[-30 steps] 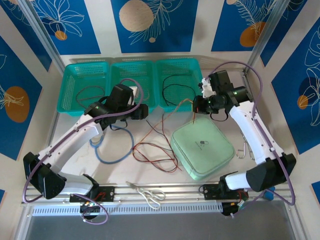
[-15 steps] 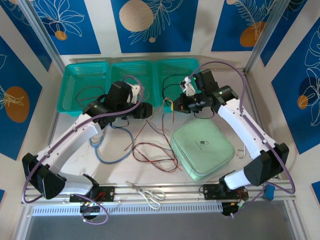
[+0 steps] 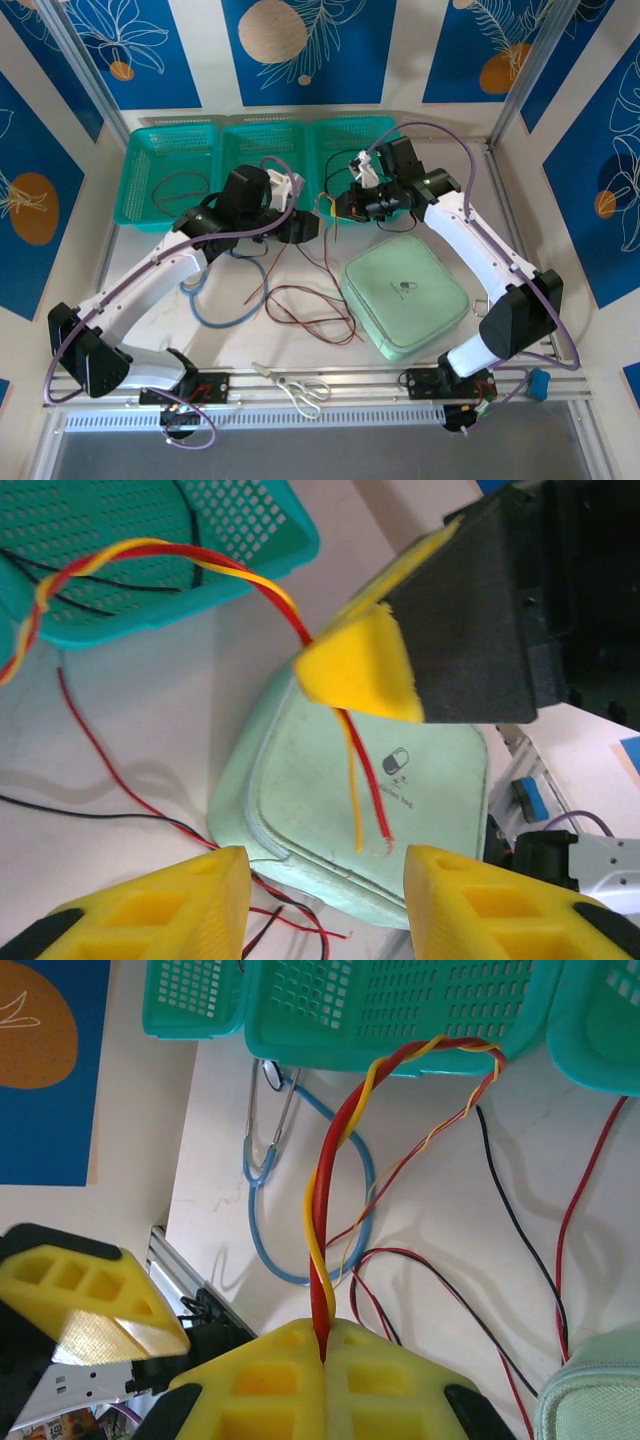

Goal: Untangle the cables

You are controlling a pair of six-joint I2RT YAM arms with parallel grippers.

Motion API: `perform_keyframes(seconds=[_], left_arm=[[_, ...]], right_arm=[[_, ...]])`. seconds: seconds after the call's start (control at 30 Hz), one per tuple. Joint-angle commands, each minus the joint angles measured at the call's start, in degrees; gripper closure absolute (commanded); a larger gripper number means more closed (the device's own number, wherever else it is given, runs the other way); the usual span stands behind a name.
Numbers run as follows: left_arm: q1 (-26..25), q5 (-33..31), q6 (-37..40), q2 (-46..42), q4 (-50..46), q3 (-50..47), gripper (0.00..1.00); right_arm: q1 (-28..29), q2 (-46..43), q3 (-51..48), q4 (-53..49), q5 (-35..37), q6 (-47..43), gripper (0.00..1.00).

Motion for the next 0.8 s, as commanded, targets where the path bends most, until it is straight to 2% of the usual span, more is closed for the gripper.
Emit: perform_keyframes(seconds=[0.0, 0.4, 0.47, 0.5, 0.7, 0.77], left_arm=[[-1.4, 4.05, -0.02, 1.49, 3.49, -0.56, 0.56], [-2.48, 4.27, -0.69, 4.72, 4.98, -0.8, 0.71], [-2.47, 3.6, -0.6, 4.81, 4.76, -0.91, 0.76], [-2.47, 3.36, -0.52, 4.81, 4.76, -1.0, 0.82], [-2.47, 1.86, -0.24, 4.72, 3.92, -0.73, 0.98], [-2.48, 1.37, -0.46, 4.55, 4.03, -0.89, 1.0]], right_arm=[[0.5, 0.53, 0.23, 1.21, -2.75, 0.0, 1.0], [0.77, 0.55, 0.65, 1.36, -4.03, -0.14, 1.0], [0.77, 0.45, 0.6, 1.26, -4.04, -0.26, 1.0], [0.77, 0.45, 0.6, 1.26, -3.99, -0.27, 1.0], [0.82, 0.45, 0.97, 0.93, -3.99, -0.35, 1.0], [0.79, 0.41, 0.83, 0.96, -4.12, -0.27, 1.0]])
